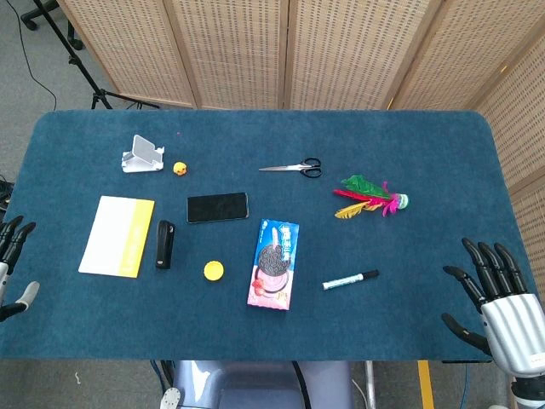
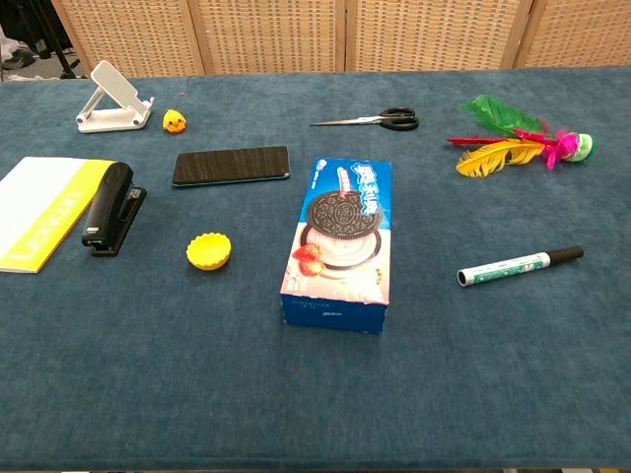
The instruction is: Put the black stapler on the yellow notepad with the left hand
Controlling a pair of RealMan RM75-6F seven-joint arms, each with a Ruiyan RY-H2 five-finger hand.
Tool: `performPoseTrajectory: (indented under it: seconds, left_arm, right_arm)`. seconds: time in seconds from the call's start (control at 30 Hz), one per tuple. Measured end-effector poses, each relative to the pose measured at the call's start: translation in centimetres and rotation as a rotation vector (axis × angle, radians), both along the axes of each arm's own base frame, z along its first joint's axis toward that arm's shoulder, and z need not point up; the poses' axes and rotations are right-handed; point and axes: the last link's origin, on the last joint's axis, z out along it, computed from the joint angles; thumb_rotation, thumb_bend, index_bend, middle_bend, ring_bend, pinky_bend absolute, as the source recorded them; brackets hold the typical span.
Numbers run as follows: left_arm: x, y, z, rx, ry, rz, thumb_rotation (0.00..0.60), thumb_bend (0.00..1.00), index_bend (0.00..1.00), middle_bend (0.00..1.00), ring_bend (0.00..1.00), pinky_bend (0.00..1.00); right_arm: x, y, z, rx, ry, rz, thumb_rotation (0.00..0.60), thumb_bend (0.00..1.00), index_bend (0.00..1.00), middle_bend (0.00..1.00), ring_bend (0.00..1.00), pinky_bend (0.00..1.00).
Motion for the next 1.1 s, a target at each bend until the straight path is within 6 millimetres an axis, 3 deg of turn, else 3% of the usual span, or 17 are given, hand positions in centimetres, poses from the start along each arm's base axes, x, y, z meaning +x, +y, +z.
performPoseTrajectory:
  seconds: [0.73,1.1]
  left_arm:
    - [-0.2,0.2,-0.5,-0.031,0.013,0.002,0.600,0.35,0.00,0.00,0.00,0.00]
    - [-0.2,2.0,-1.5,-0.105,0.093,-0.027,0.600,0.35,0.00,0.00,0.00,0.00]
  right_arm:
    - [0.2,-0.1,-0.3,0.007,0.002,0.006,0.600,0.21,0.26,0.02,0.01,0.00]
    - [-0.2,-0.2,0.2,-0.004,-0.002,-0.012,0.600,0.21,0.26,0.02,0.01,0.00]
